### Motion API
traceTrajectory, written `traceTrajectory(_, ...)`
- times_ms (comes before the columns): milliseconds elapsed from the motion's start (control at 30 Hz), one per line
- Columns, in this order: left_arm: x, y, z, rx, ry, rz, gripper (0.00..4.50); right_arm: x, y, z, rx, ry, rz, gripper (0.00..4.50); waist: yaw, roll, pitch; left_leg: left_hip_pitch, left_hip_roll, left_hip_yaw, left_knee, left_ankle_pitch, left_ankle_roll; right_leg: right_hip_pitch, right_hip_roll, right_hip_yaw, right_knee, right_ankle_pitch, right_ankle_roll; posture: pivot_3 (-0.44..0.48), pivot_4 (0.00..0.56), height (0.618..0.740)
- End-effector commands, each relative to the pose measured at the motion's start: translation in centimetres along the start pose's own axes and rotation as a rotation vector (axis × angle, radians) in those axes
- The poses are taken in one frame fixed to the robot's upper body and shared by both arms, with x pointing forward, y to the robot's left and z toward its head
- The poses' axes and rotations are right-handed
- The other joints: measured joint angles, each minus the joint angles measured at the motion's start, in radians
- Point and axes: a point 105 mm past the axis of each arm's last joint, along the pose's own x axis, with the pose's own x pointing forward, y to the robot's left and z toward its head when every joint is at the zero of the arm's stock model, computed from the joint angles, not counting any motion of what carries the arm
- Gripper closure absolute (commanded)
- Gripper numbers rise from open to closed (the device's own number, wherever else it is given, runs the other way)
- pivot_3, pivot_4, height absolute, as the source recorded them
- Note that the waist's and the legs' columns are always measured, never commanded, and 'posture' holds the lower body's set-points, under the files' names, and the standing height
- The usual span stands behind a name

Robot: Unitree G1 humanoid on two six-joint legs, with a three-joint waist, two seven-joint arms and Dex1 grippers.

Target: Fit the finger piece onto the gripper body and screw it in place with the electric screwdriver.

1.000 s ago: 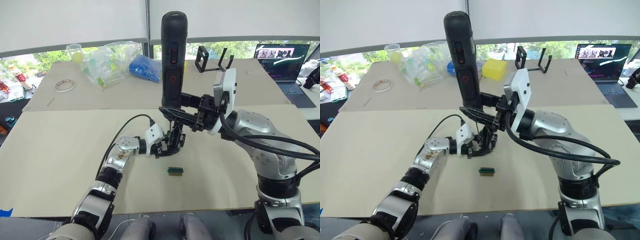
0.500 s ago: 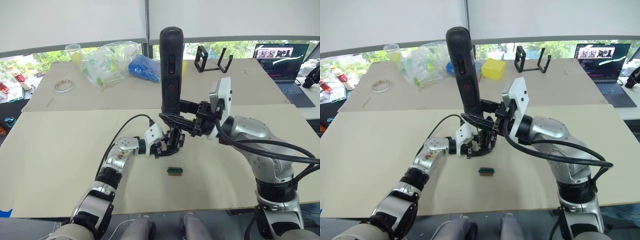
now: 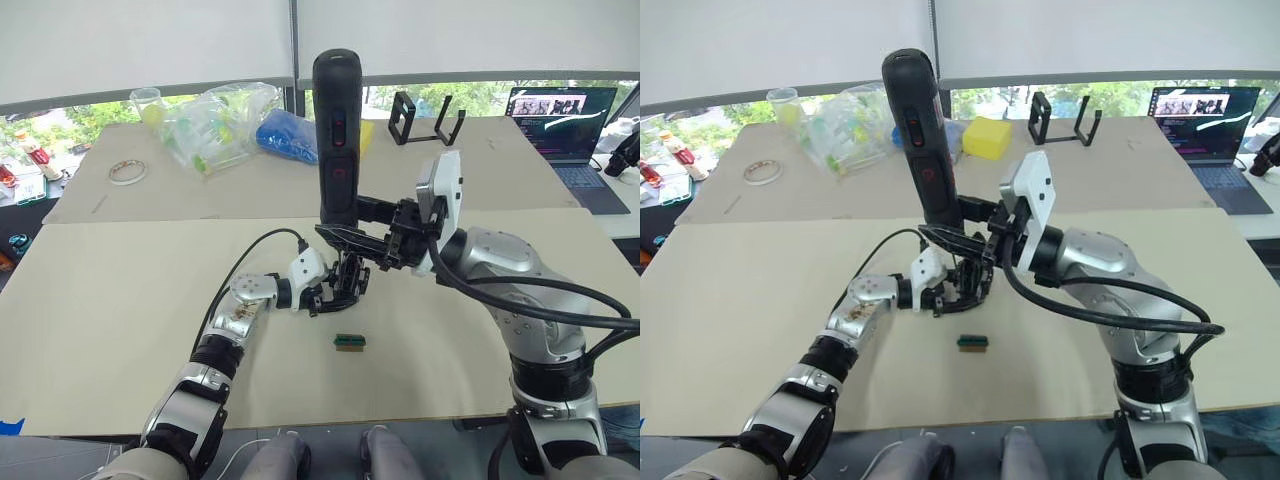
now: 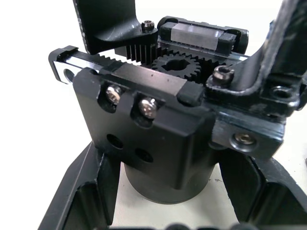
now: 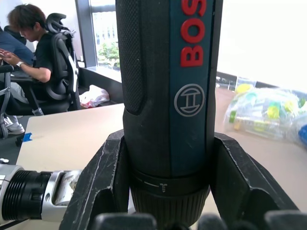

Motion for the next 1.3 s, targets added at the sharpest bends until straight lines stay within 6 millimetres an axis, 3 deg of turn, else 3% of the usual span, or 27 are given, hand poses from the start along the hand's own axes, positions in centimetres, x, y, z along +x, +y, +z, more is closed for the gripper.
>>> traceTrajectory(33, 0.0, 0.1, 1.1, 0.02, -0.042, 0.006, 2.05, 0.3, 0.4, 1.7, -0.053, -0.052, 0.022, 2.59, 0.0, 0.0, 0.0, 0.0, 0.0, 0.0, 0.0, 0.0, 0.0, 0.0, 0.0, 0.0, 0.0, 0.0, 0.0, 0.0, 0.15, 0.74)
traceTrajectory(500, -0.1, 0.1, 1.2, 0.021, -0.043, 0.008, 2.05, -0.1, 0.4, 0.1, -0.052, -0.015, 0.023, 2.59, -0.003, 0.0, 0.0, 0.0, 0.0, 0.0, 0.0, 0.0, 0.0, 0.0, 0.0, 0.0, 0.0, 0.0, 0.0, 0.0, 0.15, 0.74)
traceTrajectory(1300, 0.0, 0.2, 1.2, 0.022, -0.044, 0.009, 2.05, -0.1, 0.3, 0.8, -0.069, -0.033, 0.034, 2.59, -0.003, 0.0, 0.0, 0.0, 0.0, 0.0, 0.0, 0.0, 0.0, 0.0, 0.0, 0.0, 0.0, 0.0, 0.0, 0.0, 0.15, 0.74)
